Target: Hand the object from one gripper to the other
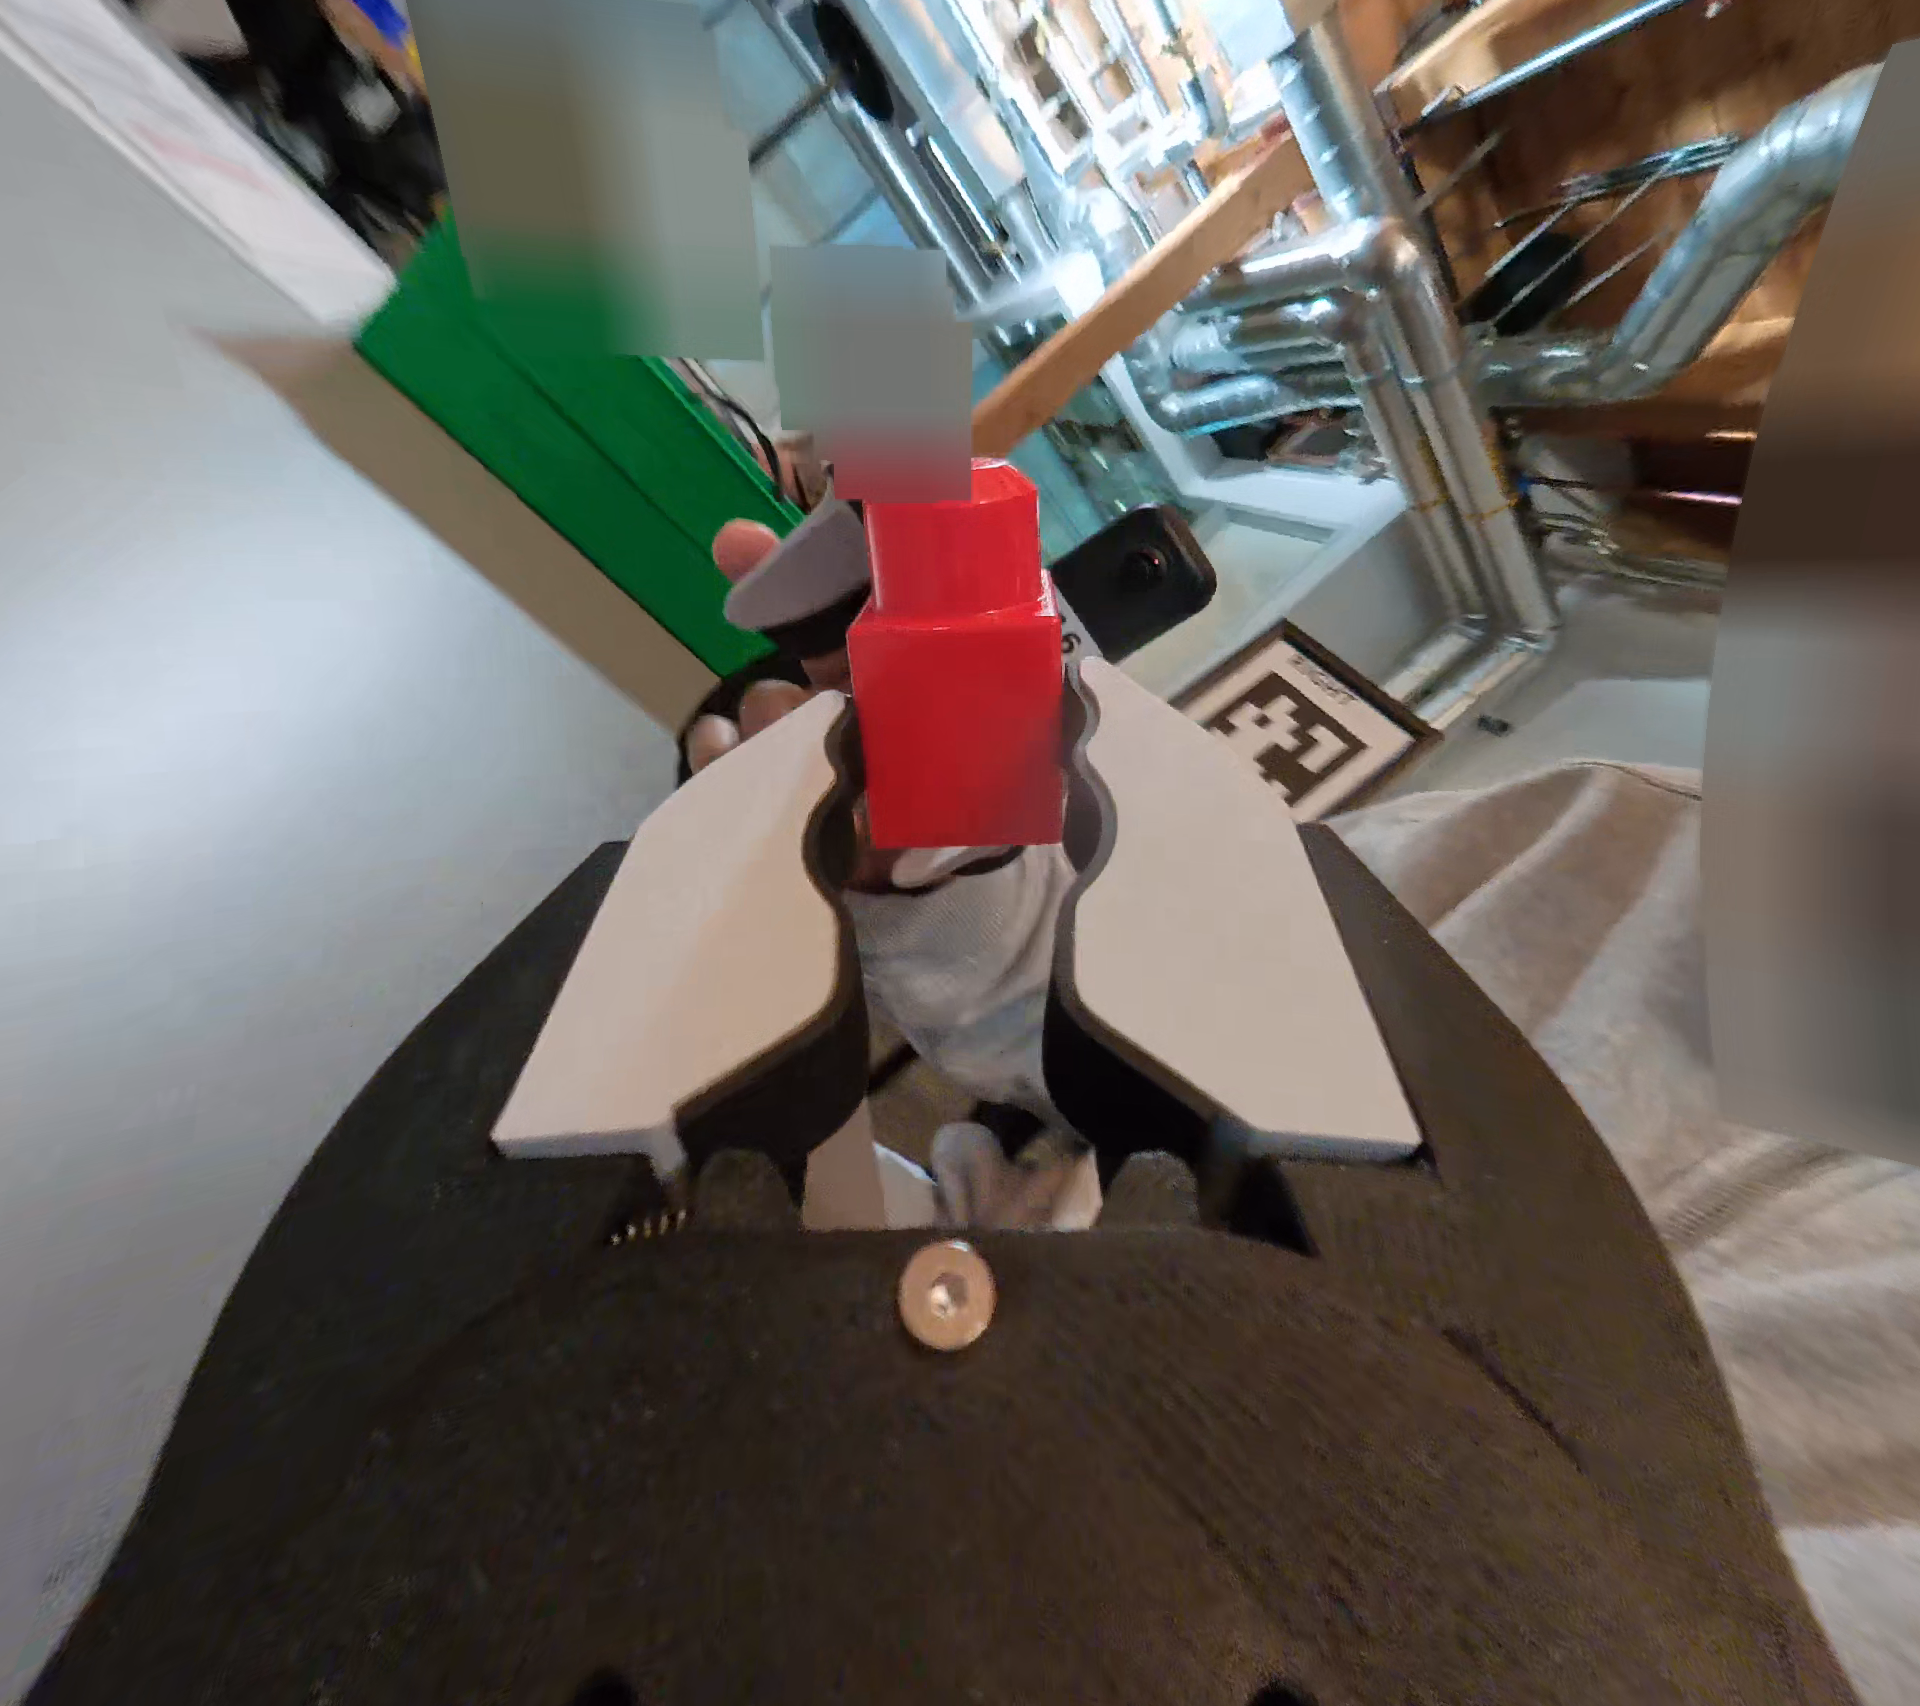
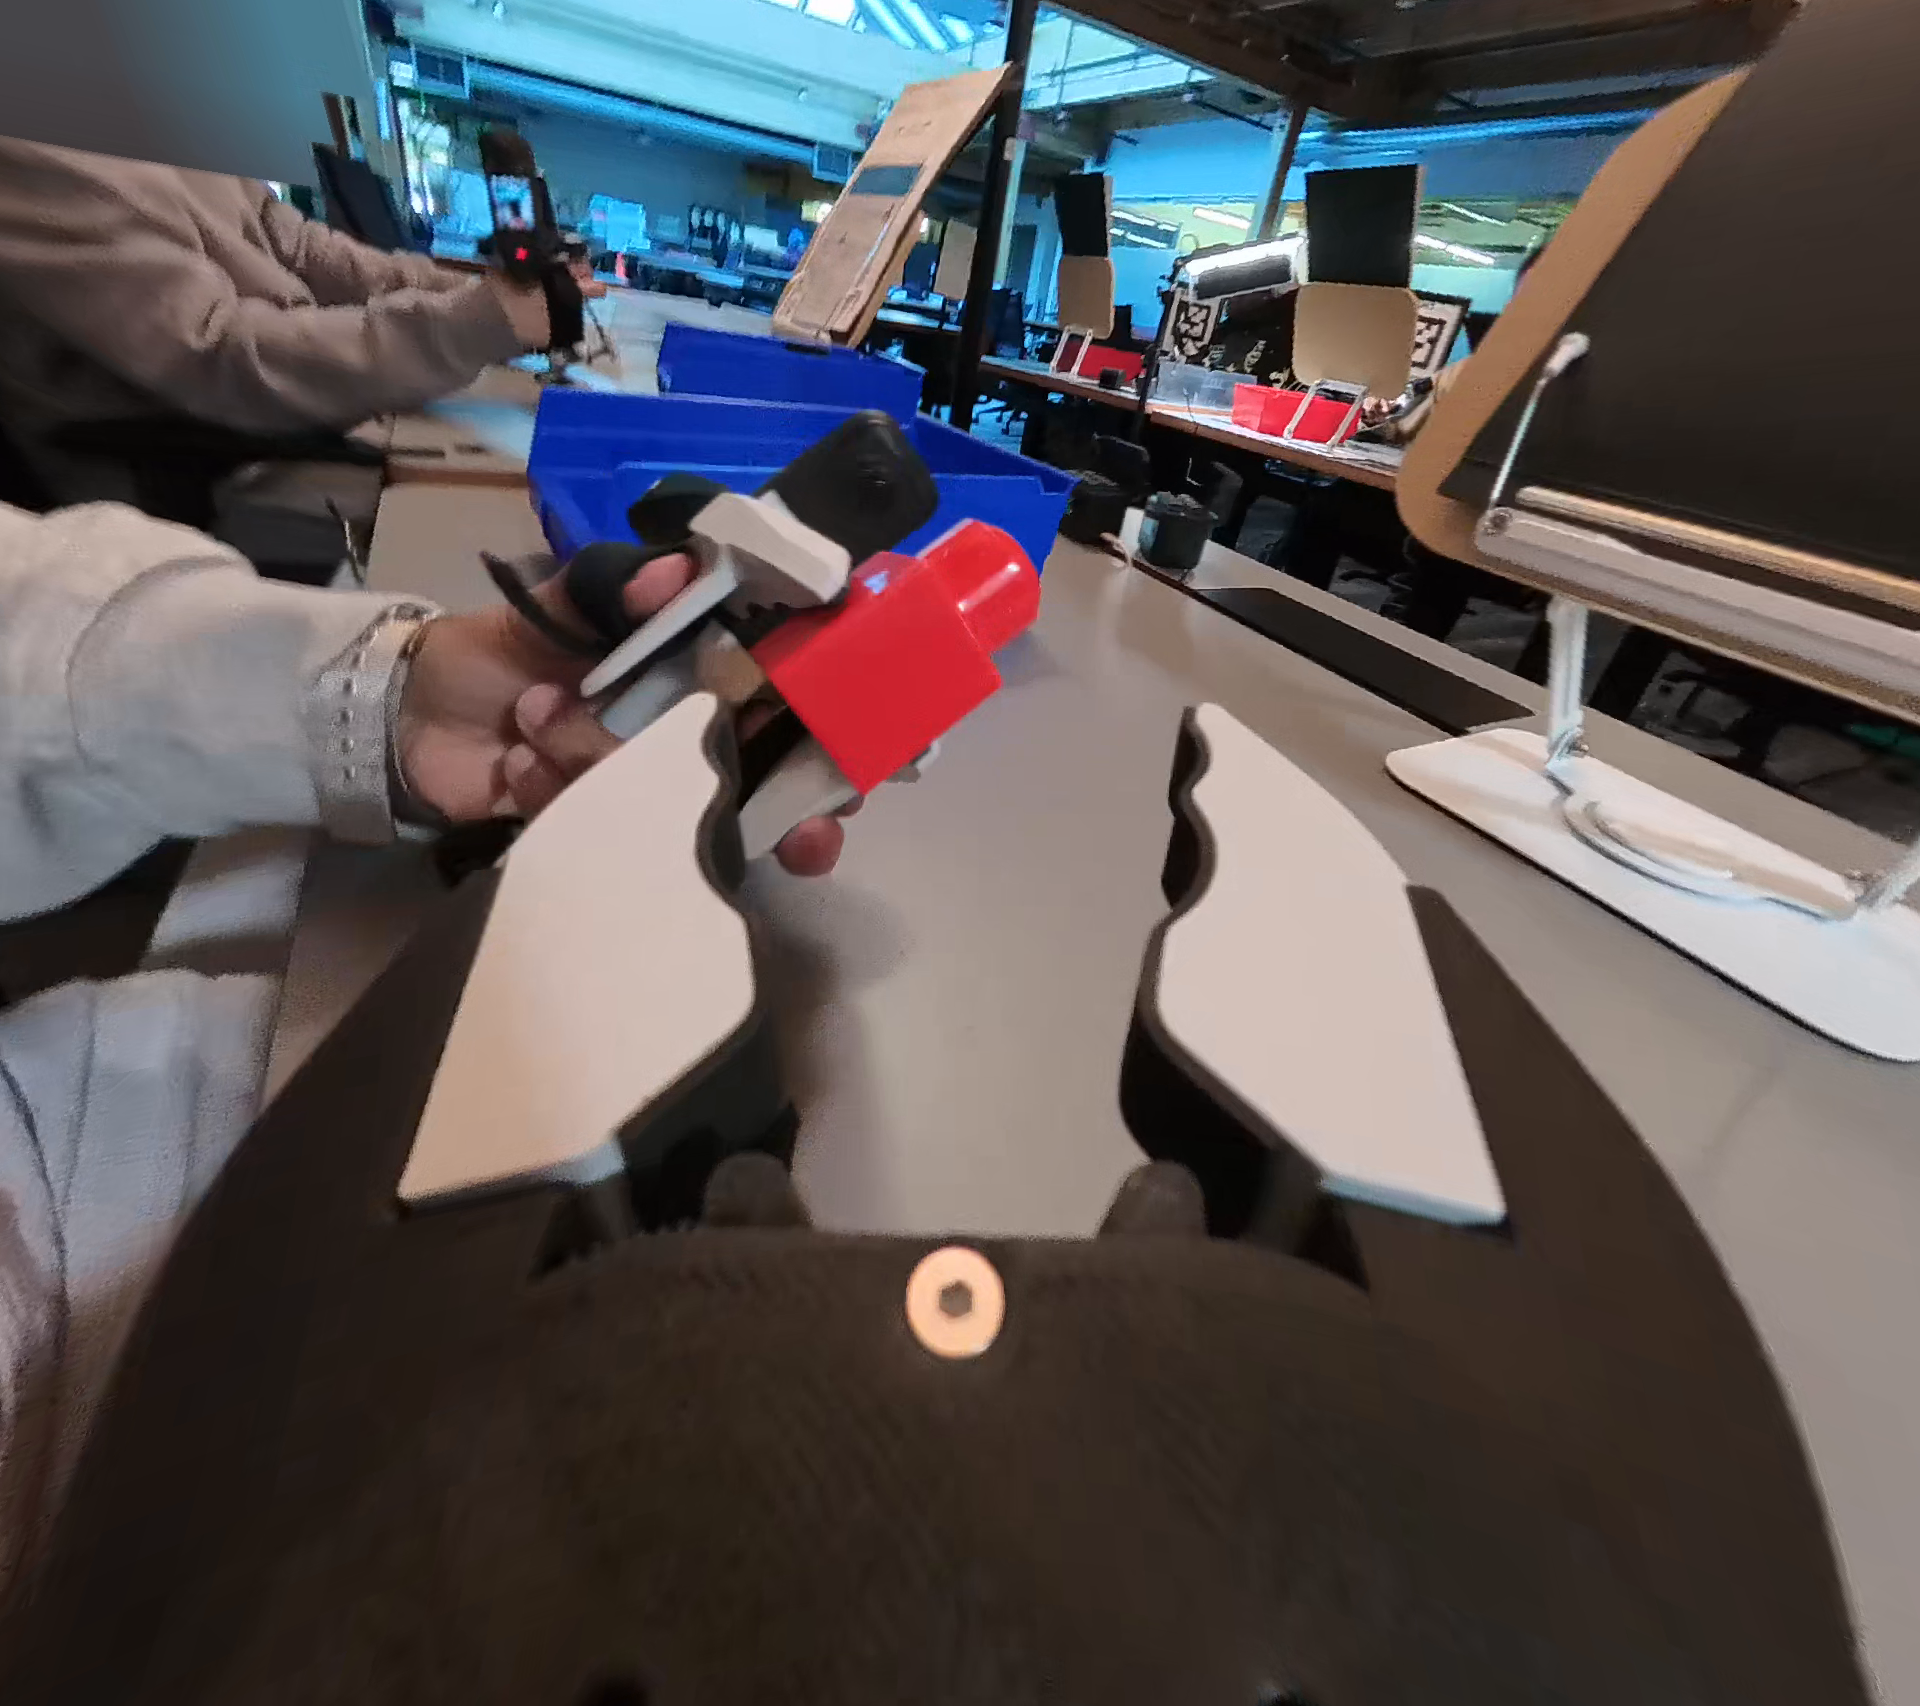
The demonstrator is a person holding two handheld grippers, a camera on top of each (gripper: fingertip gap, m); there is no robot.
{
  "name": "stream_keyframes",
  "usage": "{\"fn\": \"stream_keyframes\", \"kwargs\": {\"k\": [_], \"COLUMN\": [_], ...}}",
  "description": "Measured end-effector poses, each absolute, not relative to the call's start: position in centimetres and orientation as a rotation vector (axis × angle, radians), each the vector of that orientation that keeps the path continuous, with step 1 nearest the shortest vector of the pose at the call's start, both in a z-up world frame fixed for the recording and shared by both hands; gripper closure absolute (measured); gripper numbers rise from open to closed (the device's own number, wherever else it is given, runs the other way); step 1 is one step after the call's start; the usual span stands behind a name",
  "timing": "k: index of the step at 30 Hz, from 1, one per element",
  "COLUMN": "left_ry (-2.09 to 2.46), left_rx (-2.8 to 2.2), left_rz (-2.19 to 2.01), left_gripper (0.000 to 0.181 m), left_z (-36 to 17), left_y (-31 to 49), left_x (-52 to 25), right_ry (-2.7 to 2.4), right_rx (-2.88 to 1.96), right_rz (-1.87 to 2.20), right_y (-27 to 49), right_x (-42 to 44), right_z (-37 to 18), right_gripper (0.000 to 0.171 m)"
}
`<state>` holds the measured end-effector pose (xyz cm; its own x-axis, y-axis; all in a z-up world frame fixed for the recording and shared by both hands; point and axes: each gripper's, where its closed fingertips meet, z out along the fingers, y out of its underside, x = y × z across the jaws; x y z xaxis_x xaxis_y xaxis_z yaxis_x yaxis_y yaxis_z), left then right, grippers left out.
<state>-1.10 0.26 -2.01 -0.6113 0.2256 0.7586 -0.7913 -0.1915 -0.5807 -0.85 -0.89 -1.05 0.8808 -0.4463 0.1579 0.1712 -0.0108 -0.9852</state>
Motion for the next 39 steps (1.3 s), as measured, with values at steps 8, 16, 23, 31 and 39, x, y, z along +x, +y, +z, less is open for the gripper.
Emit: {"fn": "stream_keyframes", "kwargs": {"k": [8, 16, 23, 31, 39], "left_ry": [-1.394, -1.355, -1.384, -1.468, -1.929], "left_rx": [0.712, 0.706, 0.711, 0.773, 0.631], "left_rz": [1.605, 1.518, 1.583, 1.869, 2.169], "left_gripper": [0.144, 0.144, 0.143, 0.136, 0.112], "left_z": [-4.4, -4.8, -4.7, -3.4, -2.9], "left_y": [-1.0, -1.2, -1.3, 0.2, 0.0], "left_x": [-2.6, -3.3, -2.9, -0.3, -0.3], "right_ry": [0.098, 0.034, 0.058, 0.247, 0.611], "right_rx": [-1.648, -1.712, -1.717, -1.631, -1.424], "right_rz": [-0.54, -0.597, -0.594, -0.453, 0.238], "right_y": [0.2, 0.8, 0.7, -1.0, -2.1], "right_x": [-1.7, -2.0, -1.7, -0.3, 0.1], "right_z": [-3.1, -4.1, -4.0, -3.1, -2.8], "right_gripper": [0.09, 0.108, 0.109, 0.109, 0.109]}}
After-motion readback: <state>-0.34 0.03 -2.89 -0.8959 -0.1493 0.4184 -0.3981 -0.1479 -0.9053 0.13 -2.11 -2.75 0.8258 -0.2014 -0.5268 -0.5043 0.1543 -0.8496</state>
